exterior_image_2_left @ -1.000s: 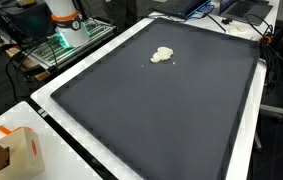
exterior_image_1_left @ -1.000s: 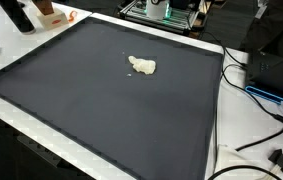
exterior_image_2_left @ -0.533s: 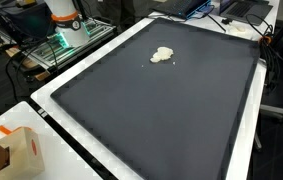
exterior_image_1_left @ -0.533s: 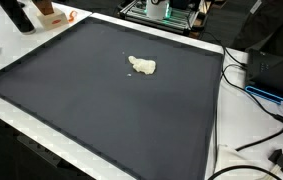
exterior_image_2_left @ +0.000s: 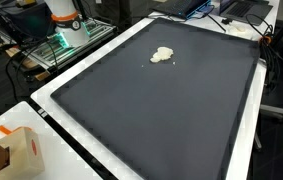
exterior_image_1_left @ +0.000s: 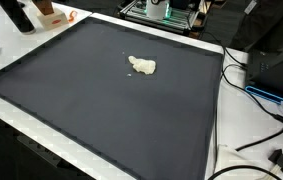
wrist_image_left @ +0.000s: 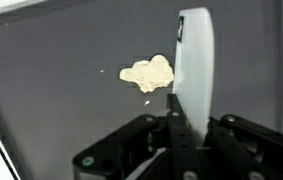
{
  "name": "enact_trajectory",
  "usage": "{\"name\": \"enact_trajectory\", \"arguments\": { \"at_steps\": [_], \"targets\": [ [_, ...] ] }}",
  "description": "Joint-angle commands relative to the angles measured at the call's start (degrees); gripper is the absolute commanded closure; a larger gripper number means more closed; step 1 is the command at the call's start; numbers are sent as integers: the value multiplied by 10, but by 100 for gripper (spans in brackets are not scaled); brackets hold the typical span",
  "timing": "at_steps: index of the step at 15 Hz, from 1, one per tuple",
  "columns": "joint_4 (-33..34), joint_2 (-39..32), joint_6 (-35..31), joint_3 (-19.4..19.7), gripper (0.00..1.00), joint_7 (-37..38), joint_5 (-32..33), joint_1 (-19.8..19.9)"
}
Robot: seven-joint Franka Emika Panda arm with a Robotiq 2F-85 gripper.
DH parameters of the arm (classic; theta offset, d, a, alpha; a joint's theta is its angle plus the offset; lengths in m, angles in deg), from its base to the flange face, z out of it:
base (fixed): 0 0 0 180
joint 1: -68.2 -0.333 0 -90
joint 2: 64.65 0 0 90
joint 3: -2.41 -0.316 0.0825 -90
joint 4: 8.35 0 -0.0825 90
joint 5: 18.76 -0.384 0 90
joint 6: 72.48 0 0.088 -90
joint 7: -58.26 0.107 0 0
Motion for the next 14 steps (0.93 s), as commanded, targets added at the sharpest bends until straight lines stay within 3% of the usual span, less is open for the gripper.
{"name": "enact_trajectory", "arguments": {
  "at_steps": [1, 8, 14],
  "targets": [
    [-34, -11, -79, 36, 99, -98, -54, -4],
    [-72, -76, -190, 89, 99, -320, -217, 4],
    [-63, -151, -201, 95, 99, -480, -370, 23]
  ]
}}
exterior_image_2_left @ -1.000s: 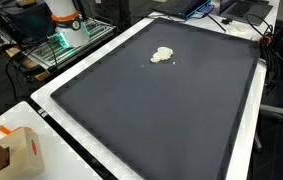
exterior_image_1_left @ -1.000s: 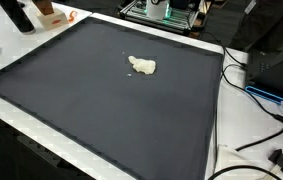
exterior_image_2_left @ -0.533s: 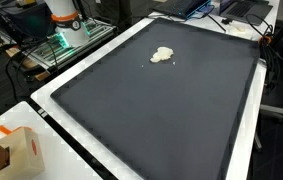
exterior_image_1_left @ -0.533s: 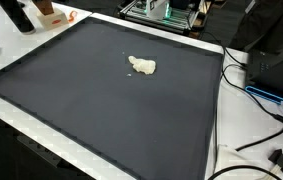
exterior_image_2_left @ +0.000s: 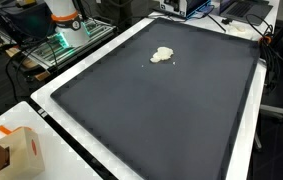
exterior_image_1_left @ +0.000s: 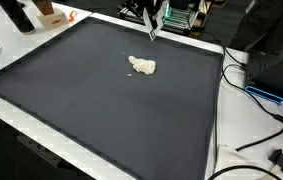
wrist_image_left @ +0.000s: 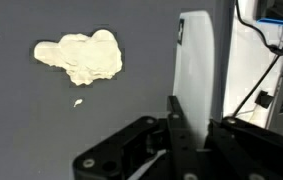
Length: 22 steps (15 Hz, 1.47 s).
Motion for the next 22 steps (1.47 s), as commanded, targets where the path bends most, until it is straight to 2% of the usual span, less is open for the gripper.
{"name": "enact_trajectory", "arguments": {
  "at_steps": [1, 7, 17, 22],
  "targets": [
    [4, -42, -3, 0, 99, -84, -84, 14],
    [8, -95, -12, -2, 99, -145, -169, 32],
    [-10, -126, -67, 2, 99, -123, -229, 44],
    [-23, -127, -84, 5, 99, -88, -232, 43]
  ]
}}
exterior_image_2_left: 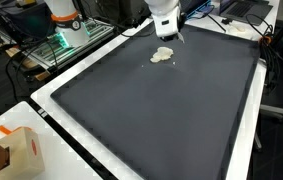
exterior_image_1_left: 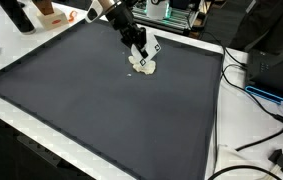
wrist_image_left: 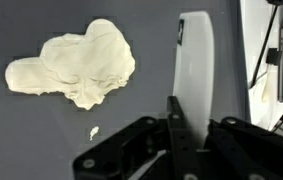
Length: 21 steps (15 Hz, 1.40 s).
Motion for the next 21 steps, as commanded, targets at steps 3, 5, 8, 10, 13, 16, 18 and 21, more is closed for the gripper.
{"name": "enact_trajectory", "arguments": {
  "at_steps": [3, 5, 8, 10, 13, 16, 18, 21],
  "targets": [
    [-23, 9, -12, 5, 99, 59, -10, -3],
    [-28, 12, -16, 5, 99, 81, -12, -4],
    [-34, 17, -22, 5, 99, 116, -21, -5],
    [-38, 21, -30, 5, 99, 140, -26, -7],
    [-45, 30, -48, 6, 99, 177, -23, -13],
    [-50, 41, -39, 8, 99, 228, -12, -17],
    [-57, 54, -35, 10, 99, 261, -3, -21],
    [-68, 79, -32, 11, 99, 318, 16, -28]
  ]
}}
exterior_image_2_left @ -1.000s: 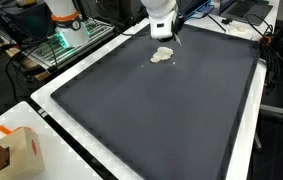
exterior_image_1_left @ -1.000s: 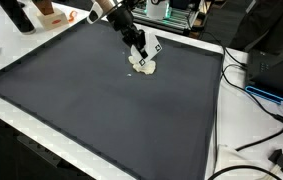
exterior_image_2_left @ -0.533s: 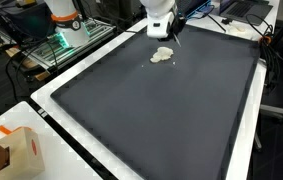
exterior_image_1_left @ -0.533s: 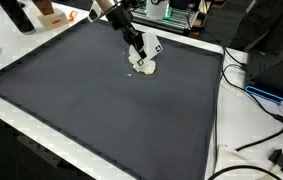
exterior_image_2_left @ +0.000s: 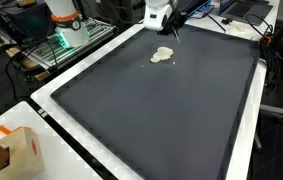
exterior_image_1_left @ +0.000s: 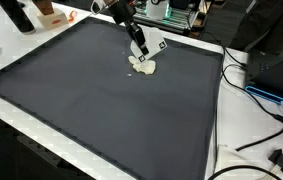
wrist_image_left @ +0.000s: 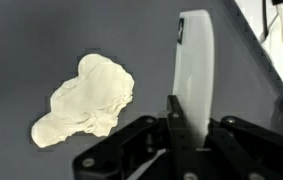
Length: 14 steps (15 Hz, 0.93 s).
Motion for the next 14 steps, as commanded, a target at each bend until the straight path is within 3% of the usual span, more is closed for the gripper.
{"name": "enact_trajectory", "arguments": {
  "at_steps": [1, 5, 14],
  "targets": [
    [-34, 48, 3, 9, 99, 74, 25, -16],
    [-50, 91, 23, 7, 99, 175, 63, -27],
    [-49, 173, 107, -6, 99, 433, 223, -36]
  ]
}}
